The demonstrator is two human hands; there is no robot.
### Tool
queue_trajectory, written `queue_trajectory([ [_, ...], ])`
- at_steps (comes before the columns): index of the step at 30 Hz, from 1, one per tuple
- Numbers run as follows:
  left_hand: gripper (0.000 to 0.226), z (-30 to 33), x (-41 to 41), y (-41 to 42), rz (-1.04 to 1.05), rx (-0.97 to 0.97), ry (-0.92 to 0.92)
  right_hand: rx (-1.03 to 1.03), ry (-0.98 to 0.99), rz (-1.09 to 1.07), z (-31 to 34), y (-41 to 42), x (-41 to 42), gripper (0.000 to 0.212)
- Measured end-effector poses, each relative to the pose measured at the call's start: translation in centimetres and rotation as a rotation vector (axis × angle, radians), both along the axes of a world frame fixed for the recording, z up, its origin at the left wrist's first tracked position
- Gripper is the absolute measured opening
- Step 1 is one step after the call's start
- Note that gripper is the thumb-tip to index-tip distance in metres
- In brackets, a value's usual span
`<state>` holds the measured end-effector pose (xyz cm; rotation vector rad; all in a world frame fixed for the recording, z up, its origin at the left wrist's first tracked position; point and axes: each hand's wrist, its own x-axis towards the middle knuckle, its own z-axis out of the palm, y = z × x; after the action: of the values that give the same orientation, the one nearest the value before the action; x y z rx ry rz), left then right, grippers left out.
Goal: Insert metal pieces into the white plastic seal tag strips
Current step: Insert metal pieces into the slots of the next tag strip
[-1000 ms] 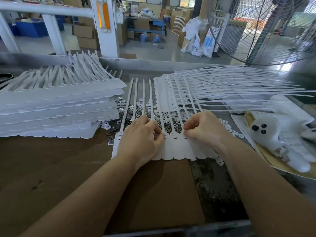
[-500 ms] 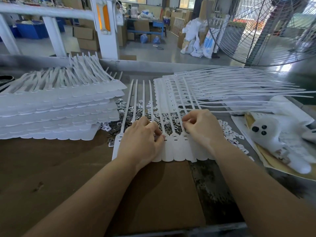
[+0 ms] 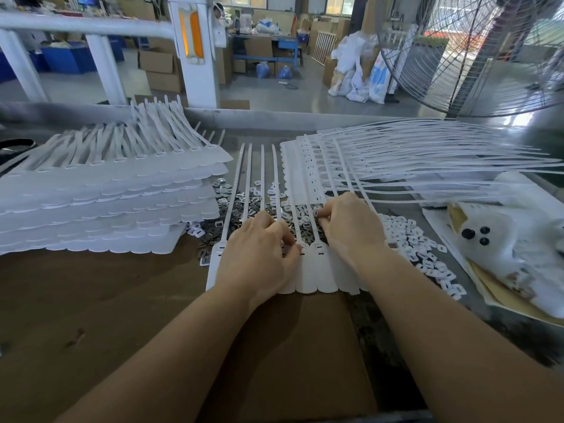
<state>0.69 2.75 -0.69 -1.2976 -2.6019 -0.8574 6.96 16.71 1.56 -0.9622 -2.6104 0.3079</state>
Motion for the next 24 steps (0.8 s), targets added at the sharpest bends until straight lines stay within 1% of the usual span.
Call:
queue_trajectory([
  [2,0.024,0.0,0.0,0.0,0.000,-0.003,-0.001,0.034,0.005,0.014,-0.2,-0.1,0.0,0.022],
  [4,0.024,0.1,0.0,0.0,-0.001,-0.005,0.000,0.026,0.080,0.032,-0.3,0.0,0.2,0.020],
  [6,0.024,0.1,0.0,0.0,-0.005,-0.007,-0.001,-0.046,0.201,0.030,-0.3,0.1,0.5,0.019],
  [8,0.024,0.1,0.0,0.0,-0.010,-0.007,-0.001,-0.158,0.313,0.018,0.1,0.3,1.0,0.018],
  [11,0.024,0.1,-0.1,0.0,-0.017,-0.005,0.000,-0.262,0.404,0.023,0.5,0.5,2.1,0.019],
  [14,0.024,0.0,-0.1,-0.1,-0.020,-0.008,0.004,-0.283,0.377,0.043,0.7,0.6,3.2,0.021],
  [19,0.024,0.1,0.0,0.0,-0.018,-0.007,-0.004,-0.357,0.369,0.019,1.5,0.9,5.1,0.013],
  [24,0.024,0.1,0.0,-0.1,-0.015,-0.016,-0.006,-0.383,0.272,0.019,1.9,1.2,6.2,0.009],
])
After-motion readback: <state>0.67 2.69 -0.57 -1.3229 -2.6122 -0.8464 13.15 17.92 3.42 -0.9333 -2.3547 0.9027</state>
